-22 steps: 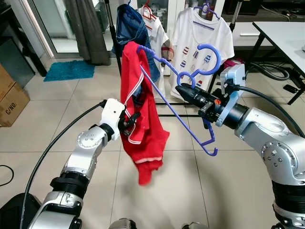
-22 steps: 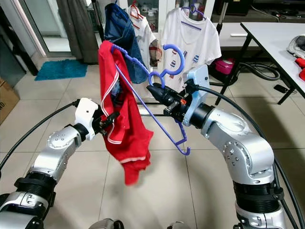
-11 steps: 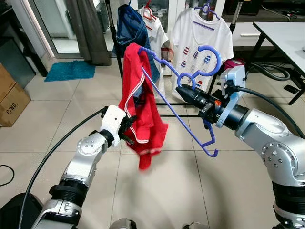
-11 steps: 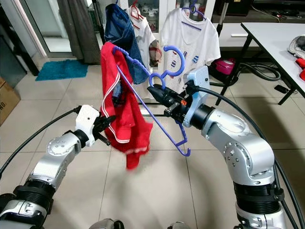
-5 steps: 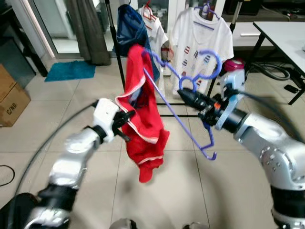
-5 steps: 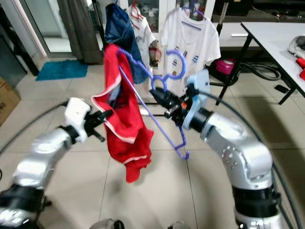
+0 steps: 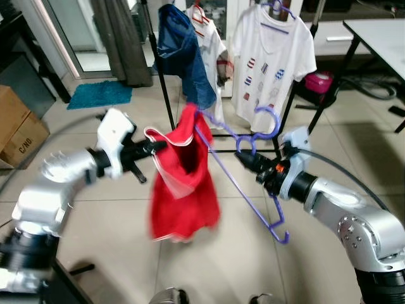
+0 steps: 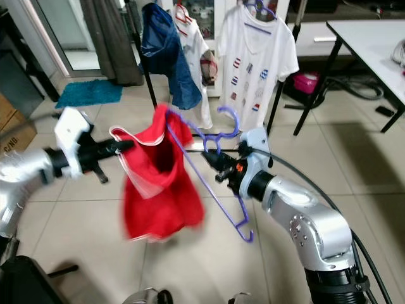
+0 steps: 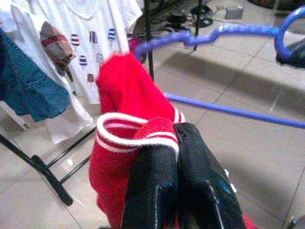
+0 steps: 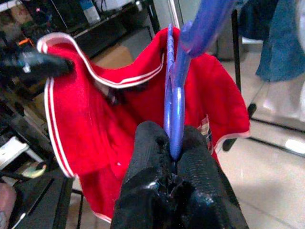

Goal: Hang hanger

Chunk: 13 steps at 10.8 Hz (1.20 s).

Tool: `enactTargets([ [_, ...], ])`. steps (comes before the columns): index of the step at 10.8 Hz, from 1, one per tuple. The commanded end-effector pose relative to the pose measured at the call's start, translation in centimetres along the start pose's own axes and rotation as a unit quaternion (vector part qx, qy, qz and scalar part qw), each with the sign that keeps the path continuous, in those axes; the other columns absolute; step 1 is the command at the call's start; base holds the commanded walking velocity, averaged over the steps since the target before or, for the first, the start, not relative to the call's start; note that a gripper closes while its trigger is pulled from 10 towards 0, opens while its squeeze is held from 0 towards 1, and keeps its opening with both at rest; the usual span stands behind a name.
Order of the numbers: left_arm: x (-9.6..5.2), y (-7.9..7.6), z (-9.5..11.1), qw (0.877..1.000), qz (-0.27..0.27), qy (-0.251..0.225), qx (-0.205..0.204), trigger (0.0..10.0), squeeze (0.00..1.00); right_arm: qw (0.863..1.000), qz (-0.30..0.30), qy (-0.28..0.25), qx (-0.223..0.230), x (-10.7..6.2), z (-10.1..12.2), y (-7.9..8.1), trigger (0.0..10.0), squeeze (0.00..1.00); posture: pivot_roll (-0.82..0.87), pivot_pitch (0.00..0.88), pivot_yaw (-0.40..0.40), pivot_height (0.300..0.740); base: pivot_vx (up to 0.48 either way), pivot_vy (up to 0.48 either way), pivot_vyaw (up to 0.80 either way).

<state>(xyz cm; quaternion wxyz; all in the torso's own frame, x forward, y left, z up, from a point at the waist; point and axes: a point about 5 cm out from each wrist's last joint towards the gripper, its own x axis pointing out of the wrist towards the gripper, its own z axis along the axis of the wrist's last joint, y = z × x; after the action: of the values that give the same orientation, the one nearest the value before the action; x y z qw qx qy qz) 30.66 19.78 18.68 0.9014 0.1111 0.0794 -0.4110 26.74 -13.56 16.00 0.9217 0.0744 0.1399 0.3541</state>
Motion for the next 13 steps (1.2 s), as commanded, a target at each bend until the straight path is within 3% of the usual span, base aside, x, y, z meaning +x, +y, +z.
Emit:
enactTargets([
  [1,-0.6,1.0,0.2,1.000,0.012,0.014,0.008,0.0,0.00,1.000,0.016,0.014,0.003,-0.1,-0.5,0.7,10.0,0.00,-0.09,0.090,0.139,0.740,0.000,0.000,0.00],
  [2,-0.6,2.4,0.2,0.999,0.041,0.023,0.006,0.0,0.00,0.998,0.050,0.039,0.010,-0.7,-1.3,1.5,10.0,0.00,-0.09,0.097,0.141,0.740,0.000,0.000,0.00],
  [4,-0.3,3.0,0.5,0.998,0.058,0.008,-0.008,0.0,0.00,0.996,0.072,0.058,0.009,-1.3,-1.7,2.1,10.0,0.00,-0.09,0.106,0.143,0.740,0.000,0.000,0.00],
  [8,1.2,2.0,1.4,0.999,0.010,-0.028,-0.034,0.0,0.00,0.989,0.111,0.095,0.018,-1.4,-2.7,3.6,10.0,0.00,-0.08,0.117,0.148,0.740,0.000,0.000,0.00],
  [10,1.3,0.3,2.0,0.996,-0.055,-0.044,-0.060,0.0,0.00,0.994,0.045,0.089,0.036,0.3,-3.3,3.2,10.0,0.00,-0.07,0.119,0.158,0.740,0.000,0.000,0.00],
  [13,0.8,-1.3,1.3,0.989,-0.119,-0.001,-0.082,0.0,0.00,0.993,-0.065,0.066,0.074,2.2,-3.8,2.2,10.0,0.00,-0.06,0.120,0.163,0.740,0.000,0.000,0.00],
])
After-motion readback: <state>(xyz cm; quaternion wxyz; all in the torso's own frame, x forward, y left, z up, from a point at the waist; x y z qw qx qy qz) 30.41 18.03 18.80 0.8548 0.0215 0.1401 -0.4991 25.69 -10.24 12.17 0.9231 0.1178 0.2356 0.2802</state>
